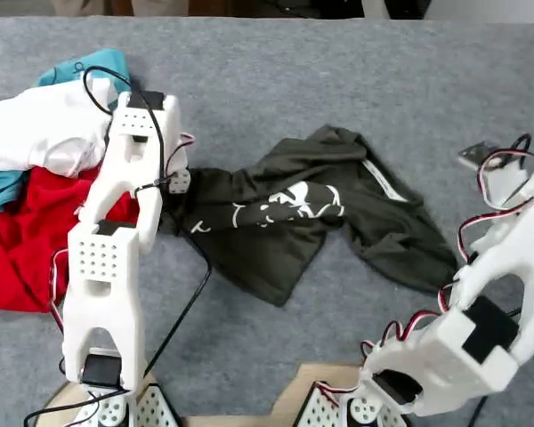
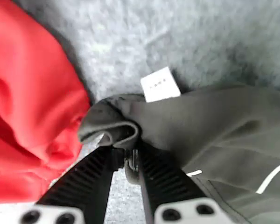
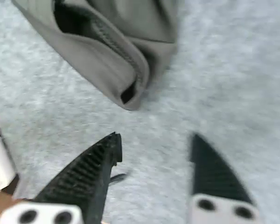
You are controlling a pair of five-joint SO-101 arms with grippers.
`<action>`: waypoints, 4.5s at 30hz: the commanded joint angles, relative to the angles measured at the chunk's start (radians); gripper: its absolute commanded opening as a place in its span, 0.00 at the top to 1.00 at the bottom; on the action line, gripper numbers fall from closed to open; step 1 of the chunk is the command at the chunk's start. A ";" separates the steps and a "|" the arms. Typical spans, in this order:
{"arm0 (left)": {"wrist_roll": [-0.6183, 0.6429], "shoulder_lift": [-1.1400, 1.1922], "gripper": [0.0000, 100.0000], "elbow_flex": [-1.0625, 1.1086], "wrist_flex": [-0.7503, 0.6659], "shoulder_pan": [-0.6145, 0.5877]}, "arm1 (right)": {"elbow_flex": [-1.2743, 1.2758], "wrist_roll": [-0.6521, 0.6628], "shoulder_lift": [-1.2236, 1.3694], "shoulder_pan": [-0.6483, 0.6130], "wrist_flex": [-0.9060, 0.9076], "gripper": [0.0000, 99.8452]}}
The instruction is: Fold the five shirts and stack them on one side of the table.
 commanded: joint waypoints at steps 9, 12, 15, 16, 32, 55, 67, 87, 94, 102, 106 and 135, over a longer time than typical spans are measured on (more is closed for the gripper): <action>0.000 -0.016 0.98 0.000 0.003 0.008 | -0.311 -0.315 0.062 -0.483 -0.037 0.62; 0.000 -0.018 0.98 0.000 0.003 0.008 | -0.430 -0.391 0.189 -0.593 -0.055 0.62; 0.000 -0.018 0.98 0.000 0.000 0.006 | -0.590 -0.462 0.349 -0.654 -0.057 0.62; 0.000 -0.018 0.98 0.002 -0.009 0.006 | -0.651 -0.486 0.406 -0.665 -0.057 0.62; 0.002 -0.005 0.98 0.012 -0.261 -0.014 | -1.477 -0.700 1.139 -0.748 0.071 0.88; 0.003 -0.015 0.98 0.072 -0.373 -0.066 | -1.672 -0.758 0.983 -0.570 0.104 0.99; -0.006 -0.012 0.98 0.075 -0.373 -0.068 | -1.675 -0.638 1.101 -0.371 0.063 0.86; -0.040 -0.007 0.98 0.081 -0.388 -0.075 | -1.555 -0.712 1.127 -0.657 0.003 0.87; -0.041 -0.007 0.98 0.081 -0.390 -0.074 | -1.544 -0.985 1.084 -0.685 0.089 0.87; -0.041 -0.007 0.98 0.078 -0.393 -0.068 | -1.466 -1.168 1.075 -0.674 0.137 0.87; -0.041 -0.007 0.98 0.074 -0.394 -0.068 | -1.468 -1.186 1.075 -0.618 0.149 0.87; -0.041 -0.005 0.98 0.074 -0.394 -0.066 | -1.271 -1.223 0.935 -0.515 0.144 0.81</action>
